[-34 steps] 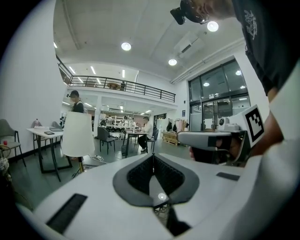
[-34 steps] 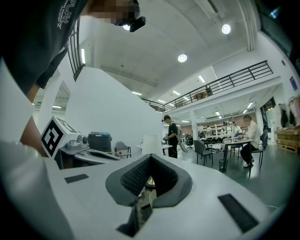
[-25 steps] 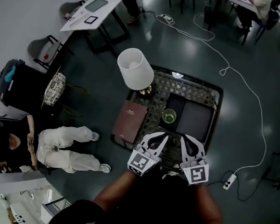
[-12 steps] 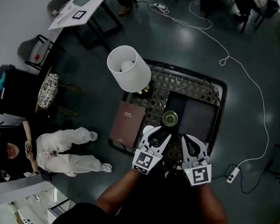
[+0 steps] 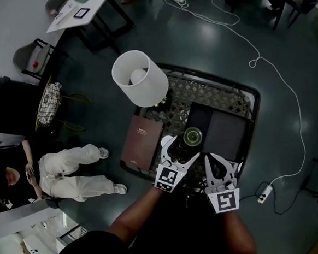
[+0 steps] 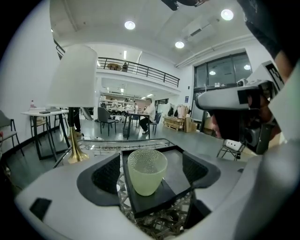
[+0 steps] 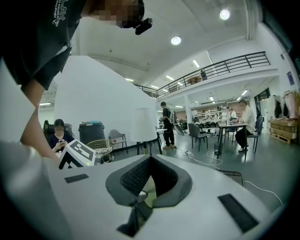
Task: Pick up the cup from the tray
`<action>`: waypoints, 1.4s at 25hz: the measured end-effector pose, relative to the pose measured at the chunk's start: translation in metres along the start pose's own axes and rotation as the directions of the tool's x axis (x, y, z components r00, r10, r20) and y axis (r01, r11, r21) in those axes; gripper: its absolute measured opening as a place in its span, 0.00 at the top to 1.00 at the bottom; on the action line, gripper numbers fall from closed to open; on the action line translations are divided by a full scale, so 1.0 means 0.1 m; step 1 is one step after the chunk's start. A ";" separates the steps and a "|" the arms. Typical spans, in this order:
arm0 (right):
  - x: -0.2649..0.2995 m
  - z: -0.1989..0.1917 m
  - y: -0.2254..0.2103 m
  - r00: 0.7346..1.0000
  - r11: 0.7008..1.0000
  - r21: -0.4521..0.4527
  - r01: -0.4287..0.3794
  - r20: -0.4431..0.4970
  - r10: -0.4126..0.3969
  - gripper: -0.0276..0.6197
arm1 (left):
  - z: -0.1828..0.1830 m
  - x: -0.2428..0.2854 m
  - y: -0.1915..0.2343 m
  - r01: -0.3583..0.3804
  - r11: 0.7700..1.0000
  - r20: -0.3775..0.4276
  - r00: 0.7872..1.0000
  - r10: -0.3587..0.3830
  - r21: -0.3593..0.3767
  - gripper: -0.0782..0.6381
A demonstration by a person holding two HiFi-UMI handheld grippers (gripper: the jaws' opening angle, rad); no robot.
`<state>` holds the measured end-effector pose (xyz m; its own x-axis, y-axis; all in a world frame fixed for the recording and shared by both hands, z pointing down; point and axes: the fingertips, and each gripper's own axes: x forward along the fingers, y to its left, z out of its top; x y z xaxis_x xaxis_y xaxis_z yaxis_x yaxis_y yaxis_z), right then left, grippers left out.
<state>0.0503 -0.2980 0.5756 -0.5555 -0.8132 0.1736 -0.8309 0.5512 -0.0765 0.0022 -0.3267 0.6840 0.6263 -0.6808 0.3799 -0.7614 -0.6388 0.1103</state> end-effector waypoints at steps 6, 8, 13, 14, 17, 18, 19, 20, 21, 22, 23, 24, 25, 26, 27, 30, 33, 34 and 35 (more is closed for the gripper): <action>0.06 -0.15 -0.04 0.999 0.999 0.026 0.023 -0.033 -0.022 0.96 | -0.18 0.19 0.09 -0.003 1.000 -0.052 0.999 0.004 0.027 0.31; 0.06 -0.24 -0.07 0.997 0.999 0.011 0.035 -0.069 -0.034 0.96 | -0.22 0.24 0.11 0.000 1.000 -0.064 0.998 0.001 0.031 0.31; 0.11 -0.45 -0.13 0.988 0.997 0.008 0.076 -0.138 -0.074 0.96 | -0.31 0.35 0.13 0.007 1.000 -0.096 0.995 -0.004 0.026 0.31; 0.12 -0.47 -0.14 0.987 0.997 0.009 0.082 -0.142 -0.079 0.96 | -0.33 0.37 0.14 0.007 1.000 -0.099 0.995 -0.004 0.027 0.31; 0.14 -0.49 -0.16 0.986 0.996 0.018 0.092 -0.142 -0.088 0.96 | -0.34 0.43 0.15 0.011 0.999 -0.102 0.995 -0.007 0.035 0.31; 0.13 -0.51 -0.17 0.985 0.995 0.022 0.096 -0.143 -0.091 0.96 | -0.35 0.46 0.15 0.014 0.999 -0.105 0.994 -0.010 0.039 0.31; 0.12 -0.52 -0.18 0.985 0.995 0.026 0.100 -0.147 -0.095 0.96 | -0.36 0.49 0.15 0.018 0.999 -0.108 0.994 -0.014 0.043 0.31; 0.11 -0.54 -0.19 0.983 0.994 0.031 0.105 -0.152 -0.099 0.96 | -0.37 0.51 0.15 0.022 0.999 -0.112 0.994 -0.016 0.048 0.31; 0.10 -0.55 -0.20 0.982 0.993 0.036 0.109 -0.157 -0.102 0.96 | -0.38 0.54 0.15 0.023 0.998 -0.114 0.993 -0.017 0.052 0.31; 0.08 -0.56 -0.21 0.982 0.993 0.041 0.112 -0.159 -0.105 0.96 | -0.39 0.57 0.15 0.024 0.998 -0.115 0.993 -0.017 0.057 0.31; 0.07 -0.57 -0.22 0.981 0.993 0.044 0.114 -0.161 -0.105 0.96 | -0.39 0.60 0.14 0.025 0.998 -0.116 0.993 -0.018 0.062 0.31; 0.06 -0.58 -0.23 0.981 0.993 0.045 0.114 -0.163 -0.105 0.96 | -0.39 0.62 0.14 0.028 0.997 -0.116 0.993 -0.021 0.067 0.31; 0.05 -0.59 -0.23 0.980 0.993 0.045 0.114 -0.166 -0.105 0.96 | -0.39 0.65 0.13 0.033 0.997 -0.117 0.993 -0.024 0.072 0.31; 0.04 -0.61 -0.24 0.980 0.992 0.045 0.114 -0.170 -0.105 0.96 | -0.39 0.67 0.12 0.037 0.996 -0.119 0.992 -0.028 0.077 0.31; 0.04 -0.62 -0.25 0.979 0.992 0.046 0.115 -0.172 -0.106 0.96 | -0.39 0.69 0.11 0.040 0.996 -0.122 0.992 -0.030 0.081 0.31; 0.03 -0.63 -0.28 0.979 0.991 0.052 0.120 -0.173 -0.109 0.96 | -0.41 0.74 0.09 0.042 0.996 -0.126 0.991 -0.031 0.084 0.31; 0.01 -0.63 -0.29 0.979 0.991 0.050 0.122 -0.170 -0.112 0.96 | -0.41 0.78 0.11 0.035 0.995 -0.120 0.993 -0.024 0.090 0.31; 0.00 -0.64 -0.30 0.979 0.991 0.050 0.123 -0.169 -0.113 0.96 | -0.40 0.79 0.12 0.031 0.995 -0.114 0.993 -0.020 0.092 0.31; -0.01 -0.65 -0.30 0.979 0.991 0.052 0.125 -0.169 -0.115 0.96 | -0.40 0.79 0.13 0.028 0.995 -0.109 0.994 -0.018 0.092 0.31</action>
<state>0.0781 -0.3014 0.6410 -0.4427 -0.8278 0.3447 -0.8945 0.4347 -0.1049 0.0353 -0.3748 0.7525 0.6176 -0.6263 0.4758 -0.7250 -0.6878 0.0357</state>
